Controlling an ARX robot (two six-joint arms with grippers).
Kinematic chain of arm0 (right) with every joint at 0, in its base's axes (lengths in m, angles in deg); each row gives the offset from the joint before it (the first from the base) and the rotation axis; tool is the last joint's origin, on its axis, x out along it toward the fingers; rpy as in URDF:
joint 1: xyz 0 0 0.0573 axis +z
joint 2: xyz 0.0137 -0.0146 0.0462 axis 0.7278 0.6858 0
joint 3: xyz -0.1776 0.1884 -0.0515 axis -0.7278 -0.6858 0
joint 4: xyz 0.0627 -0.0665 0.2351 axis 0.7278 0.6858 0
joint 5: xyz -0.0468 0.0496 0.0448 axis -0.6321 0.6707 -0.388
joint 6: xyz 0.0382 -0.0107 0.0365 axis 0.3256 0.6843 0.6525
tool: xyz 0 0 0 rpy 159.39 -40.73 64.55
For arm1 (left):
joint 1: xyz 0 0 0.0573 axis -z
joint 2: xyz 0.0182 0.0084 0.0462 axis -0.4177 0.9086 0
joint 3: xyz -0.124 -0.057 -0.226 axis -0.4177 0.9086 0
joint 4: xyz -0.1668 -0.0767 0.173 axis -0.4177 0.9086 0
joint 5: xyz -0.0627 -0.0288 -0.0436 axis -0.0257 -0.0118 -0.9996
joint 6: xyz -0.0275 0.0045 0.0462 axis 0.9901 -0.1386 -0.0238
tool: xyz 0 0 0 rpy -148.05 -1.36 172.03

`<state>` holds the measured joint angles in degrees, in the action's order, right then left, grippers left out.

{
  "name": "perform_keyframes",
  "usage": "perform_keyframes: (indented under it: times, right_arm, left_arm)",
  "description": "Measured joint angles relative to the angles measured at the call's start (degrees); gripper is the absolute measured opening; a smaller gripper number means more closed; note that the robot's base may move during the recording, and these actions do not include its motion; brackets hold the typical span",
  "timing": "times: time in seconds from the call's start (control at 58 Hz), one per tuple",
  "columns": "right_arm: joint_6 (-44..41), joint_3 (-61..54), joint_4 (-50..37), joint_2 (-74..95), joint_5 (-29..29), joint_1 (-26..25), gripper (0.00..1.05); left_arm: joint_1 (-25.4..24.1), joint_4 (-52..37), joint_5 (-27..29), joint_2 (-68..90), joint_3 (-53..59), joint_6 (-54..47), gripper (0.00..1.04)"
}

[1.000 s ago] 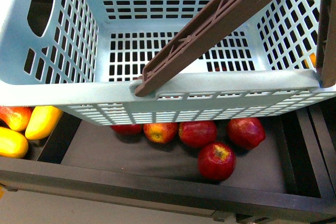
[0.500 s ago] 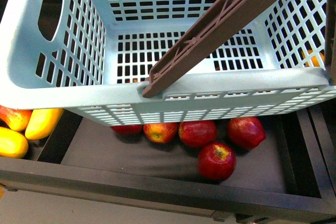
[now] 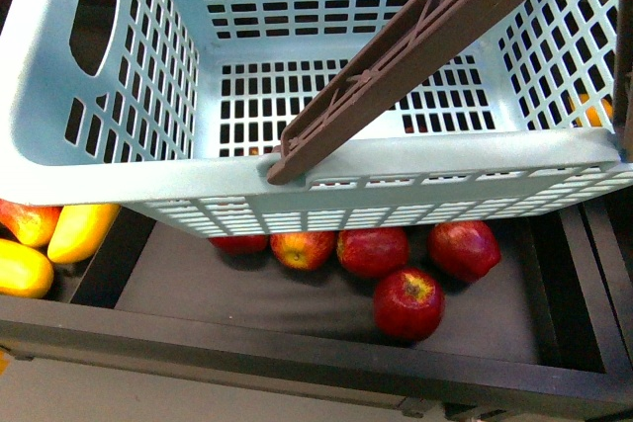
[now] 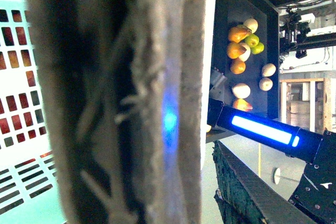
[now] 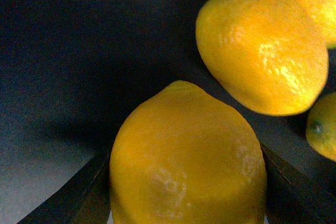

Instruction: Pick lemon and mango into basket

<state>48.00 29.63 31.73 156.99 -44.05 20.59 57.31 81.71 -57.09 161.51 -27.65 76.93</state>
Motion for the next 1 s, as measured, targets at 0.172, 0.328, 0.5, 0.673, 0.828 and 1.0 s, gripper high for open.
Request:
perform_keyframes:
  times: [0.172,0.328,0.5,0.673,0.828,1.0]
  right_arm:
    - [5.1,-7.9,-1.7,-9.6,3.4,-1.9,0.65]
    - [13.8,-19.1,-2.7,-25.3,10.5,-2.6,0.65]
    - [26.8,-31.7,0.1,-52.5,19.0,-0.4,0.65]
    - [33.3,-34.8,2.8,-69.3,19.2,5.5,0.65]
    - [38.2,-34.8,2.8,-77.1,16.4,13.4,0.65]
    - [39.8,-35.6,1.3,-77.9,10.1,23.5,0.65]
  left_arm:
    - [0.0,0.0,0.0,0.0,0.0,0.0,0.28]
    - [0.0,0.0,0.0,0.0,0.0,0.0,0.28]
    - [0.0,0.0,0.1,0.0,0.0,0.0,0.28]
    - [0.0,0.0,0.0,0.0,0.0,0.0,0.28]
    - [0.0,0.0,0.0,0.0,0.0,0.0,0.28]
    - [0.0,0.0,0.0,0.0,0.0,0.0,0.28]
